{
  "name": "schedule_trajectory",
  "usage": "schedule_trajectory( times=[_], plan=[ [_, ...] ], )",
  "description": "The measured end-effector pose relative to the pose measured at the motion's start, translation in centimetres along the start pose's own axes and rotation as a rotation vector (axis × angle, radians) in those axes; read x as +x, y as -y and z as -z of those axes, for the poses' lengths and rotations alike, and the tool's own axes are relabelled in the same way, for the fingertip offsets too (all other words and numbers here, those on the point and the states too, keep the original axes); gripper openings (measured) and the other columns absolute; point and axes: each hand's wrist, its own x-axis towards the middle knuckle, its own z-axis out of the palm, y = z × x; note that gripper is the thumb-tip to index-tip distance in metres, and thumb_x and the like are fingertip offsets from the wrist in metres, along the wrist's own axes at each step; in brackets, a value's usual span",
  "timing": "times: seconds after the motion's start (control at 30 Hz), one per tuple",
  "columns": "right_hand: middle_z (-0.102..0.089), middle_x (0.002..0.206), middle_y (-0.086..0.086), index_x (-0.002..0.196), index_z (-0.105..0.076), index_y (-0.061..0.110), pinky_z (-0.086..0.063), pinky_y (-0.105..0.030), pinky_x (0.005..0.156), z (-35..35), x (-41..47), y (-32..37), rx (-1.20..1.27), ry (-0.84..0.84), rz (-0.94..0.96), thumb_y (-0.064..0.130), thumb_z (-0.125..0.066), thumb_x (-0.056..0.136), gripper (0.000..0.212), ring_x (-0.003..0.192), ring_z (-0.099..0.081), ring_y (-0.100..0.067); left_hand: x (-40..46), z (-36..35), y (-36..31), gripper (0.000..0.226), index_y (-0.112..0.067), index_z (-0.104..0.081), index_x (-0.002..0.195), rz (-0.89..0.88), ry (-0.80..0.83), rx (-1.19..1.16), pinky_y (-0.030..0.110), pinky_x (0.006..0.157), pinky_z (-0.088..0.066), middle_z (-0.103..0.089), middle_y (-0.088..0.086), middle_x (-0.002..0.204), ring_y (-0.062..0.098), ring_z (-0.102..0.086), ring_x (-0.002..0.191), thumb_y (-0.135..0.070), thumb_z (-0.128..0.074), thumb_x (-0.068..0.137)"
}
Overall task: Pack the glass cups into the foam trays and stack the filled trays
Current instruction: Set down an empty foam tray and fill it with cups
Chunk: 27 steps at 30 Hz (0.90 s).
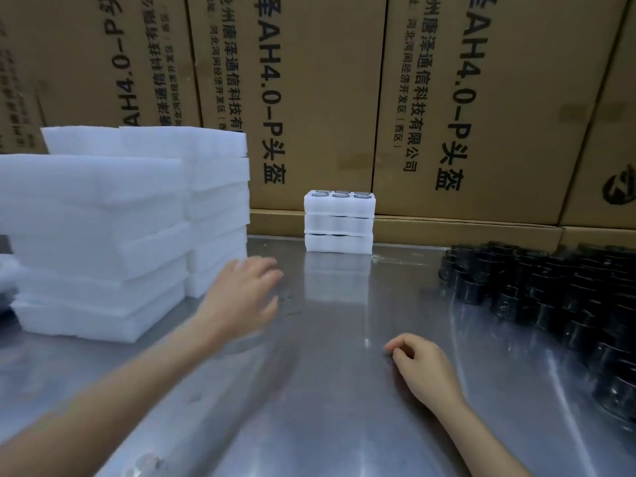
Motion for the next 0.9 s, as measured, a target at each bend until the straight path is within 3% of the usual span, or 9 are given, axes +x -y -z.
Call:
schedule_trajectory(
  times=[0.07, 0.17, 0.23, 0.37, 0.43, 0.5, 0.67, 0.8, 0.9],
  plan=[
    [-0.065, 0.095, 0.010, 0.076, -0.062, 0.032, -0.046, -0.030, 0.082, 0.0, 0.0, 0.1, -0.014, 0.003, -0.003, 0.009, -0.051, 0.090, 0.028, 0.100, -0.055, -0.016, 2.7, 3.1, 4.6, 0.052, -0.013, -0.047, 0.135, 0.200, -0.009, 0.221, 0.048, 0.109, -0.022, -0.036, 0.010, 0.148, 0.028, -0.031, 0.137, -0.033, -0.055, 0.088],
    [-0.065, 0.096, 0.010, 0.076, -0.062, 0.033, -0.047, -0.031, 0.083, -0.1, 0.0, 0.3, -0.028, 0.011, -0.008, 0.010, -0.051, 0.090, 0.029, 0.101, -0.055, -0.015, 6.1, 8.2, 10.0, 0.067, -0.010, -0.033, 0.141, 0.451, -0.101, 0.399, 0.052, 0.113, -0.004, -0.020, 0.014, 0.153, 0.031, -0.012, 0.142, -0.039, -0.056, 0.086],
    [-0.065, 0.097, 0.010, 0.077, -0.063, 0.033, -0.047, -0.032, 0.084, 0.0, 0.1, 0.4, -0.032, 0.013, -0.009, 0.010, -0.051, 0.090, 0.029, 0.101, -0.055, -0.015, 7.3, 11.0, 12.4, 0.070, -0.007, -0.032, 0.140, 0.622, -0.072, 0.433, 0.055, 0.113, -0.001, -0.024, 0.019, 0.149, 0.035, -0.014, 0.139, -0.041, -0.059, 0.084],
    [-0.066, 0.098, 0.010, 0.075, -0.062, 0.034, -0.046, -0.032, 0.086, 0.0, 0.2, 0.5, -0.031, 0.010, 0.003, 0.010, -0.051, 0.089, 0.030, 0.102, -0.056, -0.016, 7.1, 13.1, 14.5, 0.052, -0.009, -0.050, 0.123, 0.920, 0.296, 0.431, 0.058, 0.113, -0.005, -0.056, 0.016, 0.114, 0.038, -0.044, 0.122, -0.048, -0.055, 0.089],
    [-0.065, 0.097, 0.011, 0.075, -0.062, 0.035, -0.046, -0.032, 0.085, 0.0, 0.2, 0.5, -0.033, 0.011, -0.002, 0.011, -0.051, 0.089, 0.030, 0.103, -0.055, -0.015, 6.5, 12.7, 14.3, 0.032, -0.008, -0.054, 0.097, 0.891, 0.285, 0.388, 0.058, 0.112, -0.010, -0.052, 0.010, 0.079, 0.033, -0.054, 0.098, -0.039, -0.058, 0.090],
    [-0.064, 0.096, 0.013, 0.075, -0.061, 0.036, -0.046, -0.030, 0.083, 0.0, 0.2, 0.5, -0.046, 0.014, -0.007, 0.012, -0.051, 0.089, 0.030, 0.103, -0.055, -0.014, 6.2, 12.5, 13.9, 0.028, -0.007, -0.051, 0.088, 0.843, 0.199, 0.385, 0.054, 0.111, -0.016, -0.046, 0.008, 0.069, 0.031, -0.051, 0.083, -0.034, -0.060, 0.090],
    [-0.064, 0.097, 0.013, 0.077, -0.063, 0.034, -0.046, -0.029, 0.082, -0.1, 0.3, 0.4, -0.040, 0.011, -0.014, 0.012, -0.051, 0.089, 0.028, 0.103, -0.054, -0.014, 6.5, 15.2, 9.8, 0.031, -0.005, -0.053, 0.085, 0.708, -0.072, 0.305, 0.039, 0.081, -0.036, -0.046, 0.012, 0.070, 0.030, -0.049, 0.075, -0.034, -0.063, 0.087],
    [-0.065, 0.092, 0.014, 0.079, -0.064, 0.033, -0.046, -0.028, 0.077, -0.2, 0.4, 0.3, -0.010, 0.003, -0.024, 0.012, -0.051, 0.089, 0.027, 0.098, -0.056, -0.013, 5.2, 16.6, 1.6, 0.035, -0.011, -0.056, 0.092, 0.540, -0.177, 0.287, 0.033, 0.064, -0.030, -0.037, 0.006, 0.067, 0.027, -0.041, 0.072, -0.045, -0.061, 0.085],
    [-0.067, 0.083, 0.010, 0.076, -0.065, 0.028, -0.047, -0.031, 0.078, -0.1, 0.4, 0.2, 0.174, -0.057, -0.022, 0.010, -0.055, 0.090, 0.025, 0.088, -0.061, -0.015, 2.8, 14.2, -5.9, 0.031, -0.021, -0.052, 0.099, 0.342, -0.139, 0.223, 0.030, 0.059, -0.024, -0.053, 0.006, 0.084, 0.028, -0.048, 0.077, -0.050, -0.052, 0.087]
  ],
)
